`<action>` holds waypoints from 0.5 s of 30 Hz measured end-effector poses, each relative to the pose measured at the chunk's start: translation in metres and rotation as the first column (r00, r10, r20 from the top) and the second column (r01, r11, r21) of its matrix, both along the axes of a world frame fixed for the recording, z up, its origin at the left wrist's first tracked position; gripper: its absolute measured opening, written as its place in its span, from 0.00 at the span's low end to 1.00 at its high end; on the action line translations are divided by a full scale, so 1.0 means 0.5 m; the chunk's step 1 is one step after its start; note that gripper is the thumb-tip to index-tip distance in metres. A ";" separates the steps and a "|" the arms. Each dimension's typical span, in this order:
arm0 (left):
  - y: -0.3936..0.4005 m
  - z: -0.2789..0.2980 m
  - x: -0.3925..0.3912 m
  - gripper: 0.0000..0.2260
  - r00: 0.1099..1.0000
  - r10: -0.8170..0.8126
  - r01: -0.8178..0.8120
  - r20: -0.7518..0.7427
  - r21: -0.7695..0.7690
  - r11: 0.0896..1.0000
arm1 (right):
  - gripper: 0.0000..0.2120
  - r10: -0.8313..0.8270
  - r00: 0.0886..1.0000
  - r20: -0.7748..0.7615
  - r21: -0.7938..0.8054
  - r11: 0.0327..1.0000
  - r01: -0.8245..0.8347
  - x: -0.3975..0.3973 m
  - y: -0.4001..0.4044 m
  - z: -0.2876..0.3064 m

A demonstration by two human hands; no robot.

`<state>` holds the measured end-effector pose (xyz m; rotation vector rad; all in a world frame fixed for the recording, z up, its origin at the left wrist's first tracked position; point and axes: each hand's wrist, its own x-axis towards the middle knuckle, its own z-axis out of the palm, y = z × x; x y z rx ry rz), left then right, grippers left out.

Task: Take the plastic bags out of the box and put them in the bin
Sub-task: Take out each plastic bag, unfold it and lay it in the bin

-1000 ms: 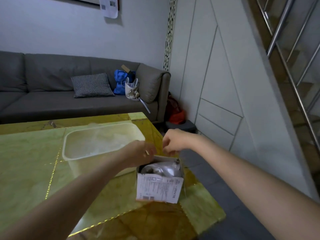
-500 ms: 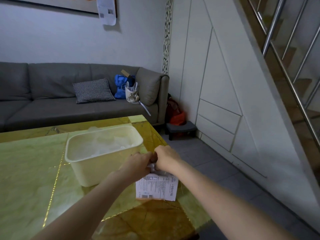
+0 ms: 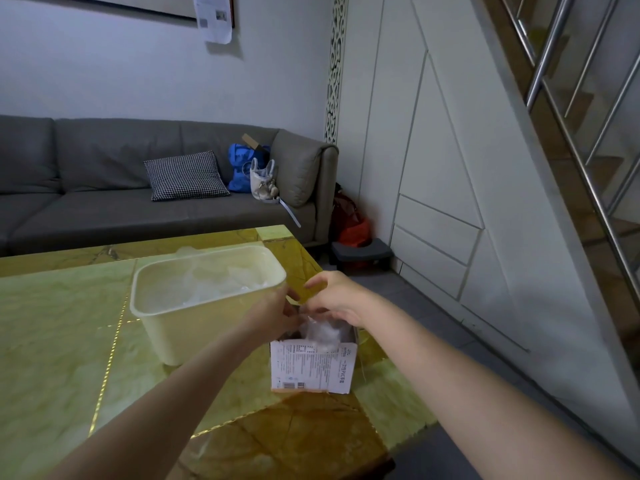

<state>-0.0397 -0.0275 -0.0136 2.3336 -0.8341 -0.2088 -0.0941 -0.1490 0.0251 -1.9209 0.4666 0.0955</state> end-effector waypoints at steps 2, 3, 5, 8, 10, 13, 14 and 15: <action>0.002 0.002 0.001 0.15 1.000 -0.019 0.018 0.025 0.042 0.999 | 0.25 0.011 1.000 -0.018 -0.022 1.000 -0.012 -0.002 -0.005 0.003; 0.003 0.002 0.003 0.13 0.998 -0.031 0.027 0.047 0.076 0.997 | 0.23 0.028 0.999 -0.044 -0.085 0.996 -0.031 -0.005 -0.008 0.004; 0.005 0.002 0.003 0.09 0.996 -0.047 0.038 0.074 0.128 0.991 | 0.21 0.074 0.988 -0.133 -0.233 0.967 -0.104 -0.009 -0.010 0.004; 0.006 0.004 -0.001 0.09 0.992 -0.085 0.071 0.090 0.148 0.986 | 0.20 0.149 0.944 -0.293 -0.404 0.876 -0.264 -0.008 -0.006 0.006; 0.006 0.002 -0.003 0.12 0.986 -0.122 0.101 0.117 0.169 0.980 | 0.16 0.158 0.955 -0.249 -0.476 0.839 -0.263 0.000 -0.003 0.009; 0.006 -0.001 -0.007 0.12 0.988 -0.128 0.112 0.091 0.162 0.980 | 0.07 0.149 0.988 -0.037 -0.363 0.919 -0.152 0.010 0.002 0.016; 0.005 -0.002 -0.009 0.12 0.989 -0.123 0.110 0.081 0.149 0.983 | 0.06 0.159 0.987 -0.001 -0.313 0.938 -0.151 0.011 0.003 0.020; 0.006 -0.001 -0.010 0.10 0.990 -0.118 0.105 0.081 0.142 0.984 | 0.06 0.166 0.986 0.031 -0.264 0.952 -0.152 0.012 0.006 0.023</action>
